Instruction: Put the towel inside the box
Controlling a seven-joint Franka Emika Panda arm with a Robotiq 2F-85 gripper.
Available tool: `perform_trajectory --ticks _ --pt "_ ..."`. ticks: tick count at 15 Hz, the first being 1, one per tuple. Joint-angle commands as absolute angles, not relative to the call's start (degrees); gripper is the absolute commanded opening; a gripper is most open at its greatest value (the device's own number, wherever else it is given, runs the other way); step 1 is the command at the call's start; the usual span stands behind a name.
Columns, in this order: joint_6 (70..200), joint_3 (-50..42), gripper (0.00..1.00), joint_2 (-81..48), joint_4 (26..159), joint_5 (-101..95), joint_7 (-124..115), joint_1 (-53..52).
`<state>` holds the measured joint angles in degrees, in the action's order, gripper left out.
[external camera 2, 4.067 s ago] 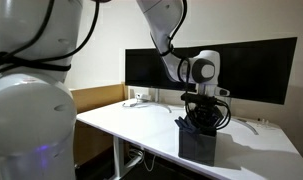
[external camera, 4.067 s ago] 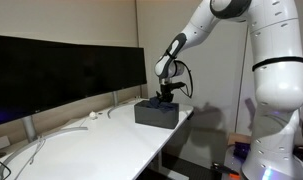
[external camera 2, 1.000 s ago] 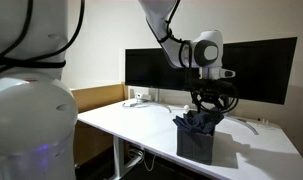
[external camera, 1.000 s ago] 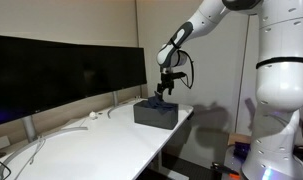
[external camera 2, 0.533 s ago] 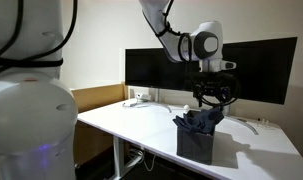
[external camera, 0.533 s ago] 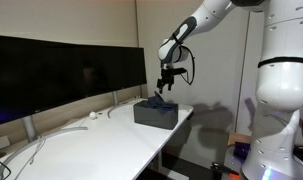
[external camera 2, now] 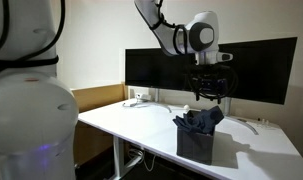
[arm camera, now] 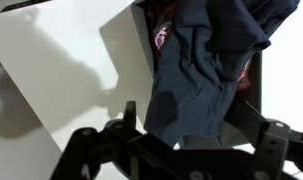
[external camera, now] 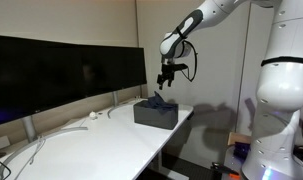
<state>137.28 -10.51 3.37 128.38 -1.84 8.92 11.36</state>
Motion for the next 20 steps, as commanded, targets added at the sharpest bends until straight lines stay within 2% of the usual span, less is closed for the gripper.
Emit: perform_trajectory --ticks 1,10,20 --pt "137.8 -10.0 1.0 7.9 132.6 -3.4 9.2 10.3" --pt "138.0 -7.1 1.0 11.2 136.7 -3.2 8.4 6.9" --pt "137.1 -6.7 1.0 9.3 135.1 -2.2 8.9 5.8"
